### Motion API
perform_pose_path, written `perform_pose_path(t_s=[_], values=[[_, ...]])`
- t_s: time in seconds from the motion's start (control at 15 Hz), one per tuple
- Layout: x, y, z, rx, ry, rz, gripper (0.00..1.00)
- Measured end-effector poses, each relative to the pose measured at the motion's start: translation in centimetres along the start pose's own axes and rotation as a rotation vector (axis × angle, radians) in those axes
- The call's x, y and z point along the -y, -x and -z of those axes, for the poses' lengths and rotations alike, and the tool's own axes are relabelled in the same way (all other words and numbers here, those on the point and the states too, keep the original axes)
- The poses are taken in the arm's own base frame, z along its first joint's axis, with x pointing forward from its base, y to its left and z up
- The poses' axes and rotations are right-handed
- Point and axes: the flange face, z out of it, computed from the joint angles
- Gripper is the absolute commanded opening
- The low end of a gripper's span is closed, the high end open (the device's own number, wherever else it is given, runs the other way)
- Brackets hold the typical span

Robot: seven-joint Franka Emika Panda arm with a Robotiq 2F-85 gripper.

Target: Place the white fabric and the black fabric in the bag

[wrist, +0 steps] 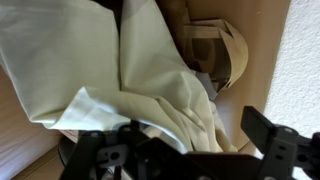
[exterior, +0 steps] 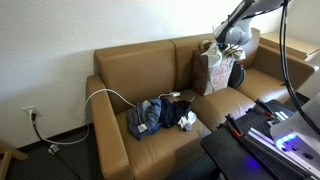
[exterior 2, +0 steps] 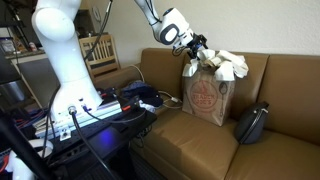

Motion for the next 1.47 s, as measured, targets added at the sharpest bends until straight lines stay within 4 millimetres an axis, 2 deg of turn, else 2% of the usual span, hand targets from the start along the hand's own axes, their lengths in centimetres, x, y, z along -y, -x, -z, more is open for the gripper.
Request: perform_pose_path(t_s=[0.13,0.2,0.33,0.53,0.6,0.67,0.87,1.0,1.13,1.47], values=[[0.0,0.2,0.0,-0.008,-0.006,0.04,1.0],[-0.1,0.3,-0.1,-0.026,-0.007,0.059,0.75],[0.0,1.2,-1.1,-0.082,-0.016,0.063,0.66],[0.3,4.3,-3.9,-0.163,-0.054,0.001,0.45],[0.1,4.5,-5.1,-0.183,-0.067,-0.026,0.38],[-0.2,3.9,-6.4,-0.207,-0.073,-0.056,0.31],[-0.4,-0.7,-9.7,-0.301,-0.051,-0.151,0.11],[0.0,-3.6,-10.9,-0.346,0.017,-0.194,0.48],[0.7,-5.3,-11.7,-0.336,0.123,-0.23,0.55],[3.9,-7.1,-12.2,-0.182,0.262,-0.267,0.9]])
